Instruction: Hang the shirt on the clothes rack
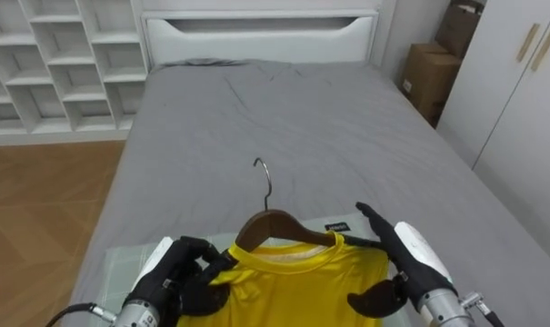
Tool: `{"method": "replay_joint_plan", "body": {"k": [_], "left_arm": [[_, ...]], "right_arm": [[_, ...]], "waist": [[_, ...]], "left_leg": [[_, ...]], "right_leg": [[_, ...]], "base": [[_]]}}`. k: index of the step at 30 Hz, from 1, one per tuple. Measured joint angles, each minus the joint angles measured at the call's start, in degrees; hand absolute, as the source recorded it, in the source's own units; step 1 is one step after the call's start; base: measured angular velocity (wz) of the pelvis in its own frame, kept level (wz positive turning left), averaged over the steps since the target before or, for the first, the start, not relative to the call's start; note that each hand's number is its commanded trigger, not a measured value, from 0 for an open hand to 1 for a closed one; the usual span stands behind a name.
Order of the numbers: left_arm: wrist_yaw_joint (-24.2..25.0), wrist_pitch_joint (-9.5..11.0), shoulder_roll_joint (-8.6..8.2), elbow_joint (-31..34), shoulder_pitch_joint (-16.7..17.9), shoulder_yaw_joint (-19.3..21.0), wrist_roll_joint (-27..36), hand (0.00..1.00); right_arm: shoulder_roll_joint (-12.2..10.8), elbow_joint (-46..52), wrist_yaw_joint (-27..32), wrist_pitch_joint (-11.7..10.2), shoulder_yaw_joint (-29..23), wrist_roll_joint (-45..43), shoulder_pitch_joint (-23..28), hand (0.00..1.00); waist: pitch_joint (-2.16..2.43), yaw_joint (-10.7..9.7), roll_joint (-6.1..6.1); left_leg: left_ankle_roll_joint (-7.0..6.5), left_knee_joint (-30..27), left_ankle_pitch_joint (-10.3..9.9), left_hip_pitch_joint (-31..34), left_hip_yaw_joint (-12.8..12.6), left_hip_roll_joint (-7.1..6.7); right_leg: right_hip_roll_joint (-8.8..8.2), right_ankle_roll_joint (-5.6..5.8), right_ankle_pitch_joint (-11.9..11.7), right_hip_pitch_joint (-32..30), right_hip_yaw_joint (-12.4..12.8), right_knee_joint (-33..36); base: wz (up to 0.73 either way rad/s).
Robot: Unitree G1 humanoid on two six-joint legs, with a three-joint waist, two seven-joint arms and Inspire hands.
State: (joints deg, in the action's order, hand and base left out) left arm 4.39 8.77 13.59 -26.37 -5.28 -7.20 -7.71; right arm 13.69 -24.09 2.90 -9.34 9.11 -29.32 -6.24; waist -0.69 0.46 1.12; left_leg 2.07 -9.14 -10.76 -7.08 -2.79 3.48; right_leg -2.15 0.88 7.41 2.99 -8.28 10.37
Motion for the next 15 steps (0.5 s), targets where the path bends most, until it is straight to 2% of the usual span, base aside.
{"method": "replay_joint_plan", "body": {"k": [9,15], "left_arm": [[0.20,-0.03,1.77,2.82,-0.15,-0.97,1.26,1.00],[0.23,-0.04,2.54,3.70,-0.17,-0.99,1.27,1.00]], "right_arm": [[0.18,0.09,-0.61,0.02,1.48,-2.36,-0.03,0.00],[0.09,0.09,-0.61,0.02,1.60,-2.77,-0.33,0.00]], "waist": [[0.00,-0.26,-0.26],[-0.33,-0.34,-1.04]], "left_leg": [[0.00,-0.25,0.00,0.42,1.28,0.00],[0.00,-0.27,0.00,0.36,1.65,-0.09]], "right_leg": [[-0.08,-0.11,-0.12,0.35,-1.32,-0.51],[-0.23,-0.11,-0.11,0.64,-1.43,-0.52]], "base": [[0.07],[0.03]]}}
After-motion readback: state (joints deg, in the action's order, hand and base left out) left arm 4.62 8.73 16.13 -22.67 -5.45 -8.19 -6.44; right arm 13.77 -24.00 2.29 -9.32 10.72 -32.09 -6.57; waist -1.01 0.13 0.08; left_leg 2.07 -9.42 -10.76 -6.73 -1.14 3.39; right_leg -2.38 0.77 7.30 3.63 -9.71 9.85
